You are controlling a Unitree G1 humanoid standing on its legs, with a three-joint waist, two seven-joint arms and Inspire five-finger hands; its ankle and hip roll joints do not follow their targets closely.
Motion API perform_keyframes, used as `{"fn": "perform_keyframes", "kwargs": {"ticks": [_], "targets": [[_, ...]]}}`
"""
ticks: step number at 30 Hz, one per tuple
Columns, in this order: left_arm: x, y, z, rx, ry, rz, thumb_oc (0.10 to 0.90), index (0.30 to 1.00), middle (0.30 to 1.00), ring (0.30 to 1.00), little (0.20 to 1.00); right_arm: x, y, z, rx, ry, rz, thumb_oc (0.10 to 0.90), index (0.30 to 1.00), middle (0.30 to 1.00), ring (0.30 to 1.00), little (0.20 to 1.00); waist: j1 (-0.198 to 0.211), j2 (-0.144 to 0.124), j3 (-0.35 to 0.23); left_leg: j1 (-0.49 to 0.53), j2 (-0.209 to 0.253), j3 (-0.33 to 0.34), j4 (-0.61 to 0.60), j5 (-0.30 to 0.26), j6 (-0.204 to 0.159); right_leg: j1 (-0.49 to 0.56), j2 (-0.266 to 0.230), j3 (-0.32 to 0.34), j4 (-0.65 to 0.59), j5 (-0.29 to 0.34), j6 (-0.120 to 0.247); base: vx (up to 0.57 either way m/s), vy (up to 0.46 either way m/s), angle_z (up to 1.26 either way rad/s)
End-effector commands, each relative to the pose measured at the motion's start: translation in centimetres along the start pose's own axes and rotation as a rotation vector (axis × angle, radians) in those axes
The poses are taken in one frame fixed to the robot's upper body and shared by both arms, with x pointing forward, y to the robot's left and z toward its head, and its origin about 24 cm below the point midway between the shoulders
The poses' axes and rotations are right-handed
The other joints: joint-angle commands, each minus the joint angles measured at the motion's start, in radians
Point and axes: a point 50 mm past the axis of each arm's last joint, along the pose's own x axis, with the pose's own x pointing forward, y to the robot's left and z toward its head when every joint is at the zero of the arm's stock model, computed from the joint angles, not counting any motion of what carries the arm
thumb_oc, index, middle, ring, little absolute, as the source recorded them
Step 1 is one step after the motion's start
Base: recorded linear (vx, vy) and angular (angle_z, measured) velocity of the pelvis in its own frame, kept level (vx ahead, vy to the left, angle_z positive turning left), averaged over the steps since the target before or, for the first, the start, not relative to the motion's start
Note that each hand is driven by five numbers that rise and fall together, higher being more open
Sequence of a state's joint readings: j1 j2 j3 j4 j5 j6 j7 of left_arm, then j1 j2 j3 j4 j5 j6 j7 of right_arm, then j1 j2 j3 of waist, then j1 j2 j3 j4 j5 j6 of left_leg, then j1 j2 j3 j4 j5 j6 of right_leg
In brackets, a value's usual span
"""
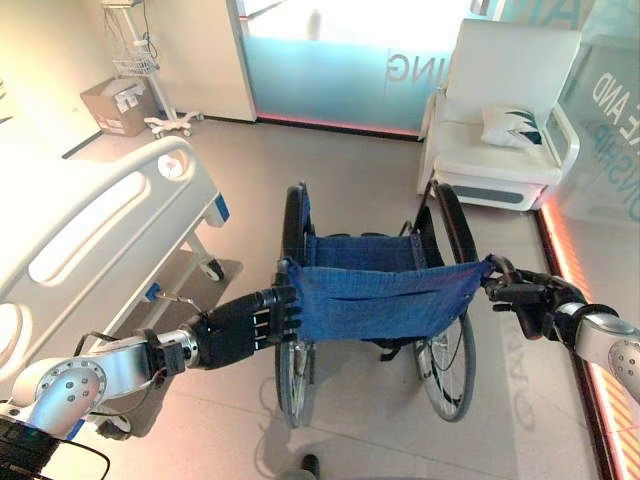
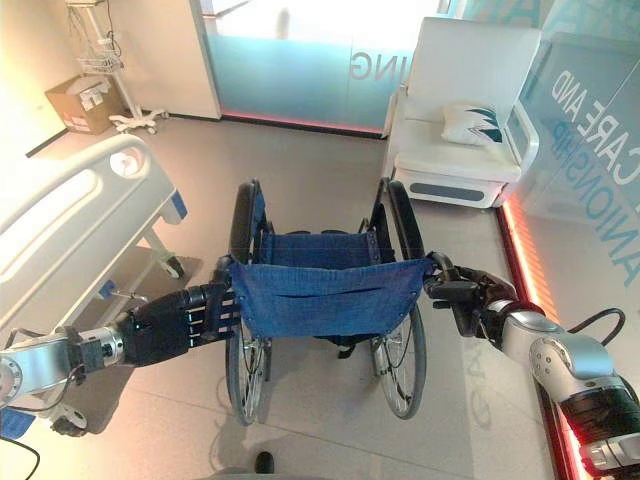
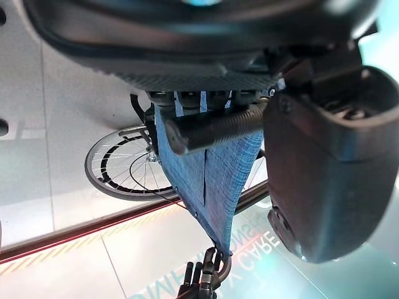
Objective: Push the wheelchair next to the bed
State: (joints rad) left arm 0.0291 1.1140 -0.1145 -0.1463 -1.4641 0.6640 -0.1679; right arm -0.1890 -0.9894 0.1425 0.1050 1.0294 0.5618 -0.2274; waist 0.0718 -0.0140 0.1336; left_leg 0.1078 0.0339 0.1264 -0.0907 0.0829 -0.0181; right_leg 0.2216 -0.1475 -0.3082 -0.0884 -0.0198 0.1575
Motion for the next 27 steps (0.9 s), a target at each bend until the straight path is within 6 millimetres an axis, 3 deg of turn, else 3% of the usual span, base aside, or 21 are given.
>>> {"fn": "perform_keyframes", "kwargs": {"ticks": [1,7,14,15,16,27], "targets": [[0.5,-5.9,5.6,-0.004,-0.340,-0.435,0.800,0.900,0.900,0.900,0.900,-1.0,2.3,4.2,-0.041,-0.150,0.139,0.400,0.300,0.300,0.300,0.300,-0.014,0.042,-0.087,0.050,0.032,0.048,0.003,-0.080,-0.049,-0.041,0.022,-0.030,0.025,0.011,-0.028,0.00,0.000,0.00],[0.0,-6.7,6.9,0.050,-0.439,-0.449,0.800,0.900,0.900,0.900,0.900,-1.0,2.4,4.0,-0.042,-0.140,0.148,0.400,0.300,0.300,0.300,0.300,-0.019,0.037,-0.093,0.053,0.030,0.049,0.003,-0.085,-0.049,-0.040,0.022,-0.026,0.025,0.010,-0.029,0.00,0.000,0.00],[0.3,-6.8,6.9,0.094,-0.461,-0.478,0.800,0.900,0.900,0.900,0.900,-1.0,2.7,4.0,-0.042,-0.132,0.160,0.400,0.300,0.300,0.300,0.300,-0.024,0.034,-0.095,0.055,0.030,0.051,0.003,-0.086,-0.048,-0.039,0.023,-0.018,0.025,0.009,-0.030,0.00,0.000,0.00],[0.2,-6.9,7.2,0.091,-0.488,-0.476,0.566,0.549,0.549,0.549,0.549,-1.0,2.7,4.0,-0.042,-0.131,0.162,0.400,0.300,0.300,0.300,0.300,-0.025,0.034,-0.095,0.056,0.030,0.051,0.003,-0.086,-0.047,-0.040,0.023,-0.017,0.026,0.008,-0.030,0.00,0.000,0.00],[0.1,-7.1,7.6,0.064,-0.523,-0.487,0.400,0.300,0.300,0.300,0.300,-0.9,2.7,4.0,-0.041,-0.130,0.164,0.400,0.300,0.300,0.300,0.300,-0.025,0.032,-0.094,0.057,0.030,0.050,0.003,-0.087,-0.047,-0.039,0.023,-0.017,0.025,0.008,-0.030,0.00,0.000,0.00],[-0.8,-7.9,8.4,0.057,-0.664,-0.528,0.400,0.300,0.300,0.300,0.300,-1.0,2.7,3.1,-0.037,-0.100,0.185,0.400,0.300,0.300,0.300,0.300,-0.029,0.023,-0.091,0.062,0.030,0.046,0.003,-0.093,-0.049,-0.032,0.027,-0.013,0.017,0.009,-0.032,0.00,-0.013,-0.04]]}}
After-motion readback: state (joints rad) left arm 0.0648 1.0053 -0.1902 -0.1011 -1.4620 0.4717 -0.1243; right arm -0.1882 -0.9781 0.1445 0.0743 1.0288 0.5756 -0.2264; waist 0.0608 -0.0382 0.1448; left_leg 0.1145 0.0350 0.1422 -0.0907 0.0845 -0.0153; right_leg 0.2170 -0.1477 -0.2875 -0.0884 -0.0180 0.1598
